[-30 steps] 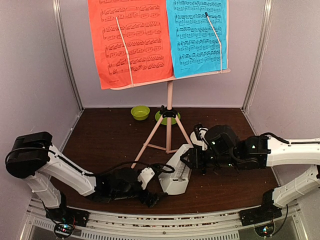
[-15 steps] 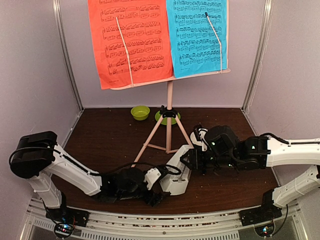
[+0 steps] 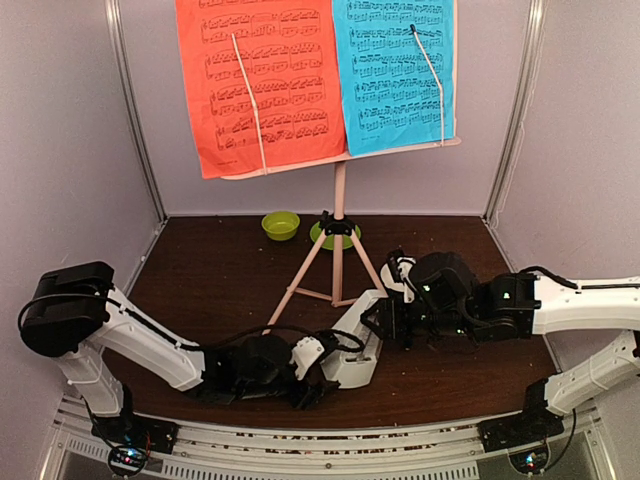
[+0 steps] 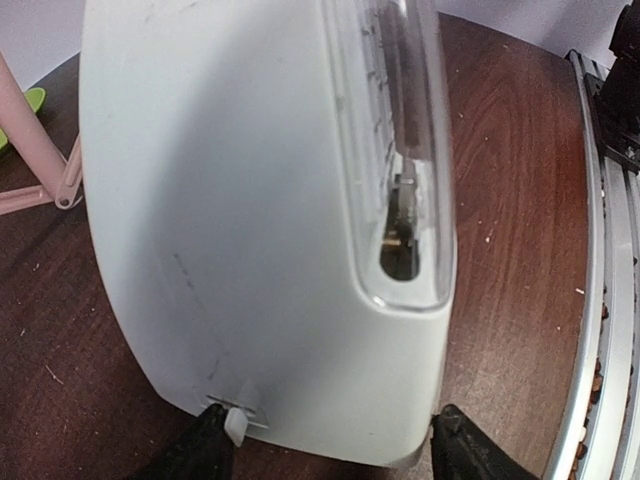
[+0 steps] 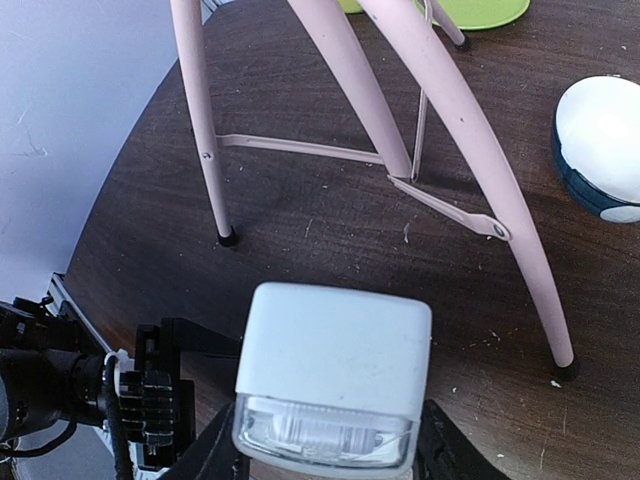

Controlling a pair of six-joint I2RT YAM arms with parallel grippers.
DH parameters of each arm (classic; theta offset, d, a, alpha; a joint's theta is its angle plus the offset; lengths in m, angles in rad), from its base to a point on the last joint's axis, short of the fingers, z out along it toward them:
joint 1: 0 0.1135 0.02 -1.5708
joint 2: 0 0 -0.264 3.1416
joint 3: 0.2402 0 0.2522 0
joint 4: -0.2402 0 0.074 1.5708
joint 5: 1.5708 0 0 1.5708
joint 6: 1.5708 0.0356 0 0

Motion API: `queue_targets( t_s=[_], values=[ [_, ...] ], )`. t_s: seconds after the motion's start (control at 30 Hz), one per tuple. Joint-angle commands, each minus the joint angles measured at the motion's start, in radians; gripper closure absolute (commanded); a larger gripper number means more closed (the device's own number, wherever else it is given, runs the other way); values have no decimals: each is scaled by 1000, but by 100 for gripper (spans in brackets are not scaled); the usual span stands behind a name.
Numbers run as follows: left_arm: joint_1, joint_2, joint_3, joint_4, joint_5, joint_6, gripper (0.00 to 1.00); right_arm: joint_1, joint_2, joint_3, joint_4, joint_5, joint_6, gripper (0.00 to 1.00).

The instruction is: Set up the instrument practice props

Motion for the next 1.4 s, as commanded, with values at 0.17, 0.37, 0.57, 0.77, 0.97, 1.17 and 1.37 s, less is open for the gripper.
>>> queue_targets(
  t_s=[0.17, 0.37, 0.57, 0.77, 0.97, 1.17, 1.37],
  values=[
    [-6, -44, -34, 34, -94, -16, 13, 22, -11, 39, 90, 4, -8, 100],
    [-6, -116, -147, 122, -65, -42, 14, 34, -8, 61, 46, 3, -48, 100],
    [-6, -210, -296, 186, -45, -88, 15, 55, -50, 45, 10, -5, -137, 100],
    [-6, -214, -285, 171, -47, -66, 15, 65, -73, 22, 49, -23, -175, 100],
    [-7, -192, -239, 153, -56, -58, 14, 77, -45, 70, 29, 42, -187, 100],
    [-6, -269, -218, 44, -173, -54, 12, 103, 81, 212, -39, 187, -172, 100],
    [-6, -386, -184, -151, -339, -65, 3, 148, 228, 362, -149, 244, -132, 97]
  ],
)
